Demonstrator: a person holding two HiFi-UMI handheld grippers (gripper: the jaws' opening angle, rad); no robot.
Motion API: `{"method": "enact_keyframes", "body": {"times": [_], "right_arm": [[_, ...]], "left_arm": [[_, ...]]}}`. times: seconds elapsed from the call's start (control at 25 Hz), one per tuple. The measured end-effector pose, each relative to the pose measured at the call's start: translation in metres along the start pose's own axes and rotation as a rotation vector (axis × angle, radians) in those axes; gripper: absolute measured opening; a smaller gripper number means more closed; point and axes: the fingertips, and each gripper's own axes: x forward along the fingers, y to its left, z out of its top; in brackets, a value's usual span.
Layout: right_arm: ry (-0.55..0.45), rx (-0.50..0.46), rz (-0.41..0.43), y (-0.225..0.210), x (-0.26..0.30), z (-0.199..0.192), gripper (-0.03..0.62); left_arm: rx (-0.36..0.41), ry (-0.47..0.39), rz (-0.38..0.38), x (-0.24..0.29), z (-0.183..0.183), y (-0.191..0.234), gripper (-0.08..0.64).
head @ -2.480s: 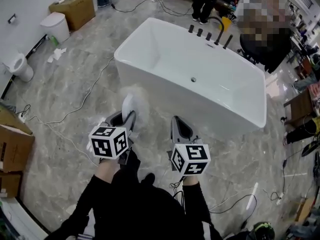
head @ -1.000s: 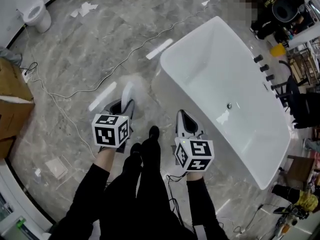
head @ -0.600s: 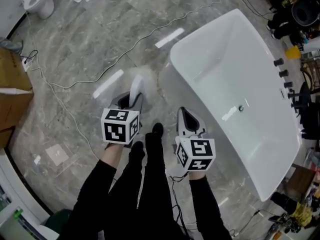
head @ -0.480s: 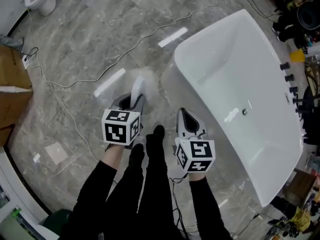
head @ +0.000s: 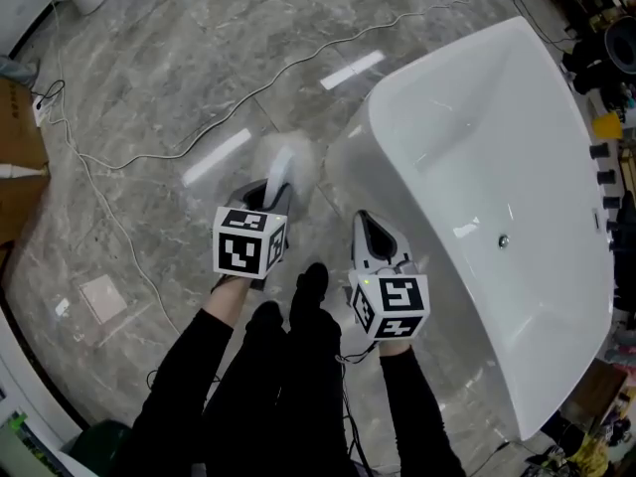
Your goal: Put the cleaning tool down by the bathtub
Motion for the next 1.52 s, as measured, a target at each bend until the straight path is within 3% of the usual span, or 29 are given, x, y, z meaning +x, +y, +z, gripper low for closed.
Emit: {"method": "enact_keyframes", "body": {"times": [0.32, 0.72, 1.52], "right_arm": [[-0.010, -0.008, 0.057, -0.022, 0.065, -0.051, 0.000], [-0.037, -0.094, 0.179, -0.030, 0.130, -0.104, 0.000], [-0.059, -0.183, 0.266, -0.029, 0.201, -0.172, 0.000]], "left_arm": [[-0.028, 0.015, 0.029, 0.078, -0.050, 0.032, 0.093], [-0.066, 0.058, 0.075, 0.161, -0.113, 0.065, 0.094], [-0.104, 0.139, 0.108, 0.256, -0.199, 0.123, 0.092]]}}
